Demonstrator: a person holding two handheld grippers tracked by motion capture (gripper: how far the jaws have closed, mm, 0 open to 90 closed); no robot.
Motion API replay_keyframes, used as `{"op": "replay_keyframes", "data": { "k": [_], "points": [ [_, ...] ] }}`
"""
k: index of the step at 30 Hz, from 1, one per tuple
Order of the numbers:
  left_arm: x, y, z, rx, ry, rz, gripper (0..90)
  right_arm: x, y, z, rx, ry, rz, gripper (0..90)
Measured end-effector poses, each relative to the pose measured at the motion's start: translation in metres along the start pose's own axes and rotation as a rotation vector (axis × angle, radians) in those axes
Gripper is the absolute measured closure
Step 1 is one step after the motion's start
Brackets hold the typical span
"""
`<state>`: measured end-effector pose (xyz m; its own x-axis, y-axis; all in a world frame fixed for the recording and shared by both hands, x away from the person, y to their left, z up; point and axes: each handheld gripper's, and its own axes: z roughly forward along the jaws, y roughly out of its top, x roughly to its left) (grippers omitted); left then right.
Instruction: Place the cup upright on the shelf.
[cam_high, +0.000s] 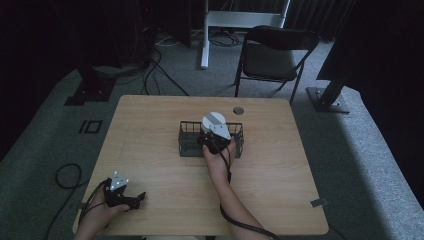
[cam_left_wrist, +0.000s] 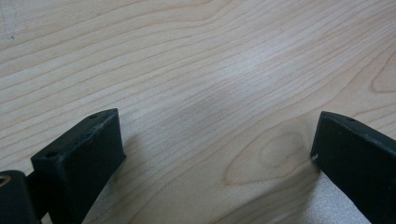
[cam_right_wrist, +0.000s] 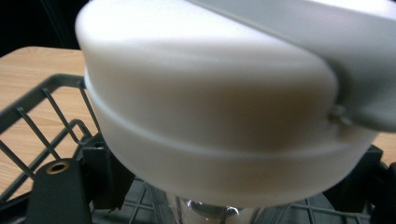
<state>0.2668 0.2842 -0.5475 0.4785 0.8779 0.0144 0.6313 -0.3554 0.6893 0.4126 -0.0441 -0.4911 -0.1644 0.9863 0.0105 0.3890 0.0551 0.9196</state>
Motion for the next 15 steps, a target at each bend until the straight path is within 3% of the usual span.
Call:
{"op": "replay_keyframes", "data": {
  "k": [10, 15],
  "points": [
    [0.0000, 0.0000, 0.0000, 0.000, 0.000, 0.000, 2.7, -0.0005, -0.0001, 0.0005, 0.007, -0.005, 0.018, 18.5],
    [0.0000, 0.0000, 0.0000, 0.000, 0.000, 0.000, 2.7, -0.0028, -0.0003, -0.0002, 0.009, 0.021, 0.038, 17.0]
  ]
}}
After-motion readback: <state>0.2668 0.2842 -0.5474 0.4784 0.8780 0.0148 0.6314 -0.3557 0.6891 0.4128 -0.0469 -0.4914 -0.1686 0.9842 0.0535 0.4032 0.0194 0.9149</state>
